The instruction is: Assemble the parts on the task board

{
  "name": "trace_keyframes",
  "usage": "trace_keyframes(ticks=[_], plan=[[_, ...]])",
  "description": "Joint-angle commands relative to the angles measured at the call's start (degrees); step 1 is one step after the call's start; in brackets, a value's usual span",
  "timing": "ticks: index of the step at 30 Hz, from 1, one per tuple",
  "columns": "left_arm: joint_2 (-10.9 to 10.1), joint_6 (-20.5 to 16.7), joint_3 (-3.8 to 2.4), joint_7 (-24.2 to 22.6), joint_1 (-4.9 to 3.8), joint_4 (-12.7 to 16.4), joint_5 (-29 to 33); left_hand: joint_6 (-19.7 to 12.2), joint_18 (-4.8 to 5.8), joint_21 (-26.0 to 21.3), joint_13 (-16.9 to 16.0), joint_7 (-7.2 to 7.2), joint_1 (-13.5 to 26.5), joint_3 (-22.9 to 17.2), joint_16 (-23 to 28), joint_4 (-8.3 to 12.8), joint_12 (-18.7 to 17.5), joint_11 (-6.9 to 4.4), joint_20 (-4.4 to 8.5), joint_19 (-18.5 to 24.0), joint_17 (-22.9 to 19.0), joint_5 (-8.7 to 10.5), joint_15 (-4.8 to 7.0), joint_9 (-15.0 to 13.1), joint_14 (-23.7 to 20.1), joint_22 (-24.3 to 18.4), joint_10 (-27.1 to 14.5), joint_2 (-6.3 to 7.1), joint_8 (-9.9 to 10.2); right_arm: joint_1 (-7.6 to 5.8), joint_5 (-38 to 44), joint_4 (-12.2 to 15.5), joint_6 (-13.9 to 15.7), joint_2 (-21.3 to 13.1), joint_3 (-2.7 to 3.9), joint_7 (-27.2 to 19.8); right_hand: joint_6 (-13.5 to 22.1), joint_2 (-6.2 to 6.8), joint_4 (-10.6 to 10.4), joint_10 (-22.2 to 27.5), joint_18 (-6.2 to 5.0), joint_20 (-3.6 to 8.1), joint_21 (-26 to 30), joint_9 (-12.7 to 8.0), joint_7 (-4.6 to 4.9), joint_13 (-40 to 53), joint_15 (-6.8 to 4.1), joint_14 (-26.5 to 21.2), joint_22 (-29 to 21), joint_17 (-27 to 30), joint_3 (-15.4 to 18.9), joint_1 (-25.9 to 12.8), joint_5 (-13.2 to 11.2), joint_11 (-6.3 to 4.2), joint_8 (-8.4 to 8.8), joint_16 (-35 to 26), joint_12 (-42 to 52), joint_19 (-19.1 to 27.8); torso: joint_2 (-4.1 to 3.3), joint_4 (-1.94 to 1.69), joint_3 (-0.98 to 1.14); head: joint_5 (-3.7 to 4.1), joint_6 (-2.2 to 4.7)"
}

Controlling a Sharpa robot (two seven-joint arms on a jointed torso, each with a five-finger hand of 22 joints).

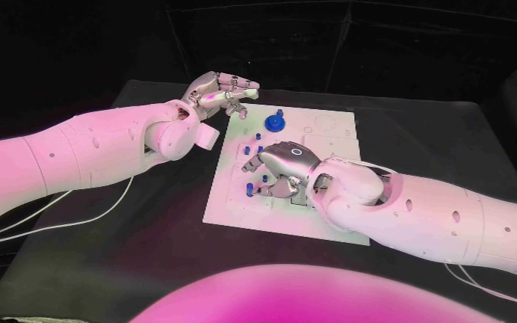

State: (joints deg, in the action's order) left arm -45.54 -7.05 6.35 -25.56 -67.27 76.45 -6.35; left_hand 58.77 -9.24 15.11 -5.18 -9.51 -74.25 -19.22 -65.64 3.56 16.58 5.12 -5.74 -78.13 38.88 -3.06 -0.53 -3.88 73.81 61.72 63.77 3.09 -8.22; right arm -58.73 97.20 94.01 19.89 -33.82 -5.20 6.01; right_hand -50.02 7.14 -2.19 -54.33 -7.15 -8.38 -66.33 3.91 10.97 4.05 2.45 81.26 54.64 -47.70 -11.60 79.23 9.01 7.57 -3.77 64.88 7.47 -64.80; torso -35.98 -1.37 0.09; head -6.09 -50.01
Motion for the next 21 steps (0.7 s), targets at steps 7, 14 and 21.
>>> trace_keyframes(ticks=[7,14,21], plan=[[-0.3,0.5,-0.01,-0.6,-0.08,0.1,0.2,-0.1,-1.06,-0.4,-0.1,-0.07,0.0,0.4,0.2,0.0,0.3,0.14,-0.18,0.0,-0.2,0.15,0.09,0.0,-0.5,-0.1,-0.4,-0.62,0.0,-1.21,-16.0,8.4,6.0,-11.5,0.53,0.4,-3.4,-1.62,-2.0,-12.0,0.86,0.97,-5.4,0.6,-0.68,1.9,-1.55,2.7,7.7,-5.7,2.6,-1.3,3.4,-2.00,-2.27,4.0,7.4,-6.7,0.76,0.78,0.07,1.84,0.89],[-0.8,0.4,0.82,-0.7,-0.05,0.3,0.2,-0.1,-1.06,-0.4,-0.1,-0.06,0.0,0.4,0.2,0.0,0.3,0.14,-0.18,0.0,-0.2,0.15,0.09,0.0,-0.5,-0.1,-0.4,-0.62,0.0,-1.51,-26.7,12.3,2.5,-20.1,0.95,6.6,-6.8,-1.03,-5.8,-24.6,2.32,3.86,-10.4,1.6,-4.12,11.8,-4.63,4.5,14.5,-12.6,6.8,-5.8,6.7,-5.69,-5.70,9.0,20.3,-11.6,1.45,1.67,-0.01,5.73,1.90],[-1.0,0.4,0.99,-1.1,-0.04,0.4,0.2,0.0,-1.06,-0.4,-0.1,-0.05,0.0,0.4,0.2,-0.1,0.3,0.13,-0.19,0.0,-0.3,0.16,0.09,0.0,-0.5,-0.2,-0.4,-0.66,0.0,-1.24,-25.9,11.7,1.1,-23.6,0.89,13.5,-5.7,-3.06,-10.6,-27.2,3.94,4.92,-15.4,5.5,-5.10,57.7,-5.34,6.0,21.9,-24.4,14.0,-8.1,10.0,-6.49,-12.74,16.5,60.0,-16.0,1.87,2.43,-0.21,7.71,2.15]])
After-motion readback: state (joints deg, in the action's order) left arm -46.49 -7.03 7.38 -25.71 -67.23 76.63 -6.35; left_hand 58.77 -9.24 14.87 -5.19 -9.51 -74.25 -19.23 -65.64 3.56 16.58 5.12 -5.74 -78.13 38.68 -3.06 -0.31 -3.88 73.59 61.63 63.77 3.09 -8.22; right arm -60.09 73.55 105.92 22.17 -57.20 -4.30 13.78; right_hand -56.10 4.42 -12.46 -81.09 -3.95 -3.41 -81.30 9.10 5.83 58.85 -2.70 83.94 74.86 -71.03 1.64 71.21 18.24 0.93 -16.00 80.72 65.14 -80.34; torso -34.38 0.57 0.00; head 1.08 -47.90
